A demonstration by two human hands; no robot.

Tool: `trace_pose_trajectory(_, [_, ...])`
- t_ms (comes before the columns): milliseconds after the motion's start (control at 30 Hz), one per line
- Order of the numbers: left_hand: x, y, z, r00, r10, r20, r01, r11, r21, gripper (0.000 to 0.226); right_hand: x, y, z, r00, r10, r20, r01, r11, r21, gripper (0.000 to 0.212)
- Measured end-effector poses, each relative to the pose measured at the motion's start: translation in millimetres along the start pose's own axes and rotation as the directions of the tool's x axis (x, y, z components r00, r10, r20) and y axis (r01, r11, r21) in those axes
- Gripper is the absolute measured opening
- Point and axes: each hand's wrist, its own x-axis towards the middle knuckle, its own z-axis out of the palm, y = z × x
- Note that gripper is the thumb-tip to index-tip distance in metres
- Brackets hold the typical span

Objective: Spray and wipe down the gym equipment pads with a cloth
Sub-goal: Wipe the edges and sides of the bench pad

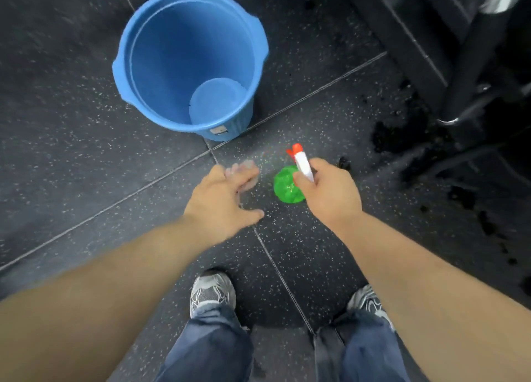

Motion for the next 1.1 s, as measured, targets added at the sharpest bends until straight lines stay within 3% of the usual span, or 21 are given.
trace_pose_trajectory(100, [-1.6, 43.3, 7.4, 0.977, 0.192, 0.089, -0.207, 0.957, 0.206, 0.105, -35.3, 0.9, -34.6, 0.990, 0.119, -0.076, -0.089, 0.946, 0.313, 0.029])
trace_pose_trajectory(200, [-6.0, 90.3, 22.6, 0.928, 0.352, 0.122, -0.372, 0.858, 0.354, 0.113, -73.1, 6.9, -74.9, 0.978, 0.196, -0.077, -0.117, 0.810, 0.575, 0.026])
trace_pose_trajectory(300, [-10.9, 126.1, 30.5, 0.880, 0.468, 0.080, -0.453, 0.776, 0.439, 0.099, -105.3, 22.3, -100.6, 0.970, 0.213, -0.118, -0.091, 0.766, 0.637, 0.028])
trace_pose_trajectory(367, [-15.3, 151.1, 39.5, 0.800, 0.595, 0.079, -0.554, 0.682, 0.478, 0.088, -126.5, 40.8, -116.8, 0.960, 0.242, -0.143, -0.079, 0.721, 0.688, 0.027])
trace_pose_trajectory(467, [-25.6, 206.8, 57.3, 0.684, 0.726, 0.075, -0.673, 0.587, 0.449, 0.057, -158.4, 75.0, -153.4, 0.951, 0.283, -0.125, -0.053, 0.548, 0.835, 0.024])
trace_pose_trajectory(567, [-41.3, 259.4, 80.5, 0.677, 0.706, 0.206, -0.725, 0.592, 0.352, 0.047, -189.9, 111.2, -180.3, 0.982, 0.184, -0.051, -0.038, 0.451, 0.892, 0.039])
trace_pose_trajectory(700, [-73.3, 314.2, 122.4, 0.631, 0.730, 0.262, -0.772, 0.624, 0.121, 0.008, -235.3, 160.3, -206.8, 0.967, 0.213, -0.142, 0.010, 0.523, 0.852, 0.057])
trace_pose_trajectory(800, [-84.9, 338.8, 148.5, 0.542, 0.764, 0.351, -0.832, 0.546, 0.096, 0.016, -248.9, 206.3, -210.4, 0.937, 0.278, -0.213, -0.065, 0.736, 0.674, 0.074])
trace_pose_trajectory(867, [-85.4, 354.1, 159.2, 0.504, 0.777, 0.377, -0.850, 0.524, 0.054, 0.017, -248.0, 229.8, -205.5, 0.939, 0.294, -0.178, -0.103, 0.736, 0.669, 0.085])
trace_pose_trajectory(933, [-77.7, 364.9, 171.3, 0.455, 0.802, 0.387, -0.875, 0.484, 0.025, 0.016, -239.4, 238.8, -195.5, 0.939, 0.277, -0.205, -0.032, 0.661, 0.749, 0.077])
trace_pose_trajectory(1033, [-51.3, 369.6, 184.4, 0.363, 0.822, 0.438, -0.926, 0.370, 0.073, 0.011, -214.7, 246.0, -174.6, 0.874, 0.309, -0.374, 0.096, 0.644, 0.759, 0.050])
trace_pose_trajectory(1067, [-41.3, 370.0, 186.8, 0.348, 0.816, 0.461, -0.935, 0.335, 0.114, 0.012, -206.6, 250.1, -170.7, 0.853, 0.328, -0.407, 0.117, 0.639, 0.760, 0.039])
trace_pose_trajectory(1100, [-29.5, 366.8, 189.4, 0.384, 0.783, 0.489, -0.923, 0.344, 0.175, 0.026, -197.9, 254.4, -165.5, 0.838, 0.340, -0.426, 0.133, 0.630, 0.765, 0.030])
